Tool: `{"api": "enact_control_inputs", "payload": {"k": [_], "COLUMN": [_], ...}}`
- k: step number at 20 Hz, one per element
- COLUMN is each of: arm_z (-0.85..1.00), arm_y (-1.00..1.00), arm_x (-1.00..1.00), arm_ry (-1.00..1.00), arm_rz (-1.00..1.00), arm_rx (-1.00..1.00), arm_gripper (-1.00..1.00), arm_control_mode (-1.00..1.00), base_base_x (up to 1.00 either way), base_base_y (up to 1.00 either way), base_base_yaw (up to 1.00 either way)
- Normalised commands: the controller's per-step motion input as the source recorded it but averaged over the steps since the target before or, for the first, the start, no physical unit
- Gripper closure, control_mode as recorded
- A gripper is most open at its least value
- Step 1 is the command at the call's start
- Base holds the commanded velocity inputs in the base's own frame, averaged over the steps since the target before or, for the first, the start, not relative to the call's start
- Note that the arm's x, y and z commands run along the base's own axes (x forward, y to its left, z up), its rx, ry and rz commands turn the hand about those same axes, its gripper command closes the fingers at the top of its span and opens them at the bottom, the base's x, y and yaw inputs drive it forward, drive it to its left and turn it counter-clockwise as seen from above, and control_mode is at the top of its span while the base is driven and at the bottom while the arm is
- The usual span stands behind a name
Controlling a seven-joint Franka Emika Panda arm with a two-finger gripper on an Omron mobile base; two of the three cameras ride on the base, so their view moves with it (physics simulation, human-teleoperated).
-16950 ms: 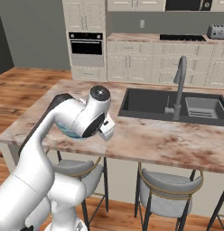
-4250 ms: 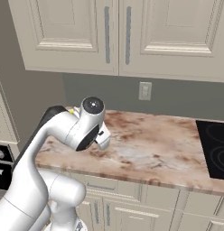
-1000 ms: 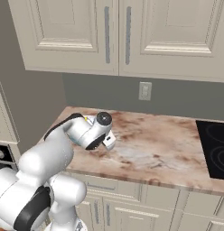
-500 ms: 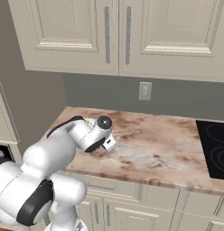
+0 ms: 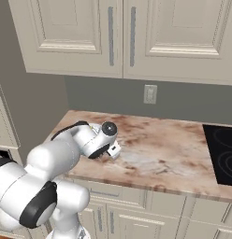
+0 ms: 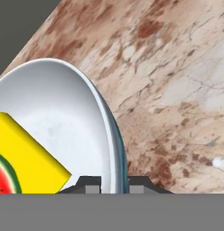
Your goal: Place the cup inside the bowl on the dining table and move the bowl to any counter.
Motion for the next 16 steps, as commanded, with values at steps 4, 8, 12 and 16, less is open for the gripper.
{"api": "enact_control_inputs", "payload": {"k": [4,8,12,16], "arm_z": [-0.15,-0.03,0.00,0.00], "arm_y": [0.00,0.00,0.00,0.00], "arm_x": [0.00,0.00,0.00,0.00], "arm_ry": [0.00,0.00,0.00,0.00], "arm_rz": [0.00,0.00,0.00,0.00], "arm_rx": [0.00,0.00,0.00,0.00], "arm_gripper": [1.00,1.00,1.00,1.00], "arm_control_mode": [-1.00,-1.00,-1.00,-1.00], "base_base_x": [0.00,0.00,0.00,0.00], "base_base_y": [0.00,0.00,0.00,0.00], "base_base_yaw": [0.00,0.00,0.00,0.00]}}
